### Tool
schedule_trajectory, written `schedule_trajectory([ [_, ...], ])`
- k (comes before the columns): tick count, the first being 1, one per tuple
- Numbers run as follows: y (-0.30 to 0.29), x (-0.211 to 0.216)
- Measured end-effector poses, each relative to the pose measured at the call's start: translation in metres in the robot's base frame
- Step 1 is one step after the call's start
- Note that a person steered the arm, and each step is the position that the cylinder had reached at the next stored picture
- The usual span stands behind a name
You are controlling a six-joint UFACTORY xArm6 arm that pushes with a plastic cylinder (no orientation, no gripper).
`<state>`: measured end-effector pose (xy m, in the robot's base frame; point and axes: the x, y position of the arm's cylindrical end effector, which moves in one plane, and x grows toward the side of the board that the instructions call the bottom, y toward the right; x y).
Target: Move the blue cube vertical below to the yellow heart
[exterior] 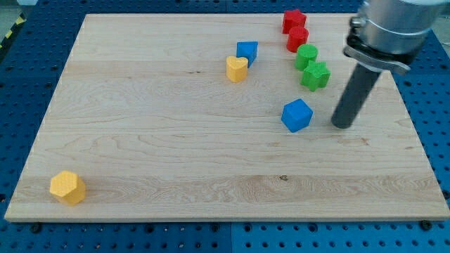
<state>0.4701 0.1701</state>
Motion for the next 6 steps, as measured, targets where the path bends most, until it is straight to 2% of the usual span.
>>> schedule_trajectory([
  [4,-0.11,-0.005],
  [6,-0.124,0.033],
])
